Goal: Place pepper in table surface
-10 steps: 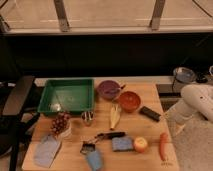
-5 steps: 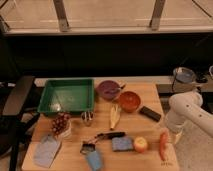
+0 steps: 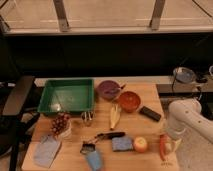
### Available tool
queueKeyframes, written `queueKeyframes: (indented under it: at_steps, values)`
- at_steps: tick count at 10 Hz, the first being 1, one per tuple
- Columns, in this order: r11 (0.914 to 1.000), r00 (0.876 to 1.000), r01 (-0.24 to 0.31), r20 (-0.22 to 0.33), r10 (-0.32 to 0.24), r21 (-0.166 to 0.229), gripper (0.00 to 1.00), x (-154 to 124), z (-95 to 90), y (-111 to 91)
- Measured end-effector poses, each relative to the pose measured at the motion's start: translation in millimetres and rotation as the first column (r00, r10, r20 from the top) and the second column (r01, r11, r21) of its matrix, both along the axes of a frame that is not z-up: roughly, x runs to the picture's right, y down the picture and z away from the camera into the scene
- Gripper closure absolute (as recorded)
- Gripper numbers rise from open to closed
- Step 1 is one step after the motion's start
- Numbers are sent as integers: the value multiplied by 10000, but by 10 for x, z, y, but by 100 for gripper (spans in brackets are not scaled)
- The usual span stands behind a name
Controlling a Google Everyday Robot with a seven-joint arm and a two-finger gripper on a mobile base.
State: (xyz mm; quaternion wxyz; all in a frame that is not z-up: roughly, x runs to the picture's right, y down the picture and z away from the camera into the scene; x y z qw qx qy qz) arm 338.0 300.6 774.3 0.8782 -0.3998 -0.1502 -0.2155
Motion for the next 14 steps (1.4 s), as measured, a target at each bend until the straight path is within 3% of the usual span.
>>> queueKeyframes:
  at_steps: [3,5,7,10,12,14]
  values:
    - [9984,9990,-405,201,397,403,77,-3,-49,-50]
    - [9924,9960,-830,416,795,913,97,26,-123,-199]
    - [9840,9930,-1094,601,1019,1403,100,62,-215,-465]
    - [9669,9856,-1501,1086,1298,2064,100,77,-185,-1064]
    - [9582,9779,-1786,1476,1479,2236,100,-31,-88,-1336]
    - [9575,9696,-1970,1864,1585,2107,98,-293,85,-1411]
